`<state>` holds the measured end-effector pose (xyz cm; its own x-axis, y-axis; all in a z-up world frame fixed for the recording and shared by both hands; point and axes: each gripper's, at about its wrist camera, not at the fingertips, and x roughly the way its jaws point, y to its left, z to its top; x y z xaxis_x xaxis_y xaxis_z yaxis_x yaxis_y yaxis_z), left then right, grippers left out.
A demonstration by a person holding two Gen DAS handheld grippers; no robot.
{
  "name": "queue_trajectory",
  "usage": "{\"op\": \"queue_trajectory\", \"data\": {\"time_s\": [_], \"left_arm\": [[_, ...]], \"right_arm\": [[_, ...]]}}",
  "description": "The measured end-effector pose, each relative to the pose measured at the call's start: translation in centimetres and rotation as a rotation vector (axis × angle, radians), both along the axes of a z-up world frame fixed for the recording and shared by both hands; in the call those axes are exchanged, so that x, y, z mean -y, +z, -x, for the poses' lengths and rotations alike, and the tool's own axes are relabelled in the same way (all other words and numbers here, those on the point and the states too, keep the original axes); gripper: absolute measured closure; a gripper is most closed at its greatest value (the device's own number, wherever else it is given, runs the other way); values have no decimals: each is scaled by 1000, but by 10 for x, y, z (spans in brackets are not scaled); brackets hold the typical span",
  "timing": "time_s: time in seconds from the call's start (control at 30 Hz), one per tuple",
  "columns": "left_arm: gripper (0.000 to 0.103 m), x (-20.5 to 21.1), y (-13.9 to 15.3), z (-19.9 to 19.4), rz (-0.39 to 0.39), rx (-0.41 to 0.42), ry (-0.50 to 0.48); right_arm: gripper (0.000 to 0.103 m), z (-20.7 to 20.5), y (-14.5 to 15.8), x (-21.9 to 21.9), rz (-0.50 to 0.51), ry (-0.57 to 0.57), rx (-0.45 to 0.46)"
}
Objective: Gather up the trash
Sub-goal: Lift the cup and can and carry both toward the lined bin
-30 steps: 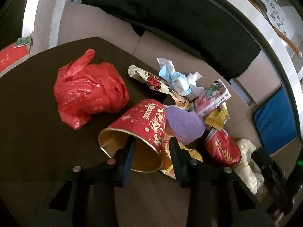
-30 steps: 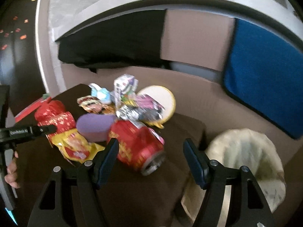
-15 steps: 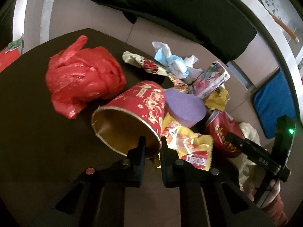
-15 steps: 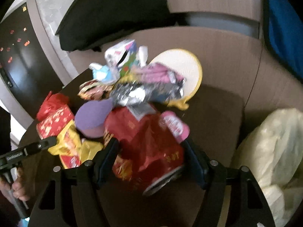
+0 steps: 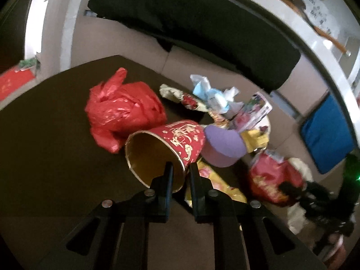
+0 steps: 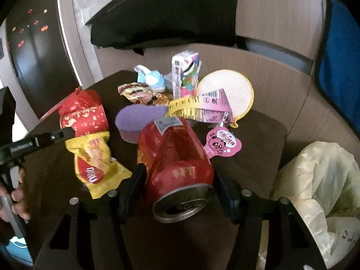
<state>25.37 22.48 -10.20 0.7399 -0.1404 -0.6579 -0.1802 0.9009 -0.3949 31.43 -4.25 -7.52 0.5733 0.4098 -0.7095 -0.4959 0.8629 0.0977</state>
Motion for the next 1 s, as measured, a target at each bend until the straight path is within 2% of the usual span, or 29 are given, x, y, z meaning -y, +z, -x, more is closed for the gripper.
{"op": "queue_trajectory", "data": {"time_s": [0.1, 0.13, 0.27, 0.4, 0.5, 0.67, 0.73, 0.87, 1.0], "left_arm": [[89, 0, 1, -5, 19, -40, -9], [94, 2, 3, -6, 6, -38, -10], [100, 12, 20, -7, -75, 14, -4], [100, 24, 53, -7, -166, 97, 3], [100, 37, 80, -8, -205, 149, -11], [100, 91, 135, -1, -343, 311, -80], [100, 117, 151, 3, -370, 366, -123], [100, 172, 173, 2, -379, 427, -208], [100, 220, 178, 1, -379, 460, -276]], "right_arm": [[47, 2, 12, 5, -8, -8, 21], [47, 1, 16, 3, -5, -10, 36], [47, 2, 30, 2, 10, -25, 80], [47, 5, 47, 5, 5, -23, 122], [47, 6, 61, 10, -5, -34, 155], [47, 13, 98, 42, -46, -97, 246], [47, 17, 116, 66, -61, -138, 284], [47, 26, 142, 111, -70, -218, 336], [47, 42, 159, 162, -37, -314, 393]]}}
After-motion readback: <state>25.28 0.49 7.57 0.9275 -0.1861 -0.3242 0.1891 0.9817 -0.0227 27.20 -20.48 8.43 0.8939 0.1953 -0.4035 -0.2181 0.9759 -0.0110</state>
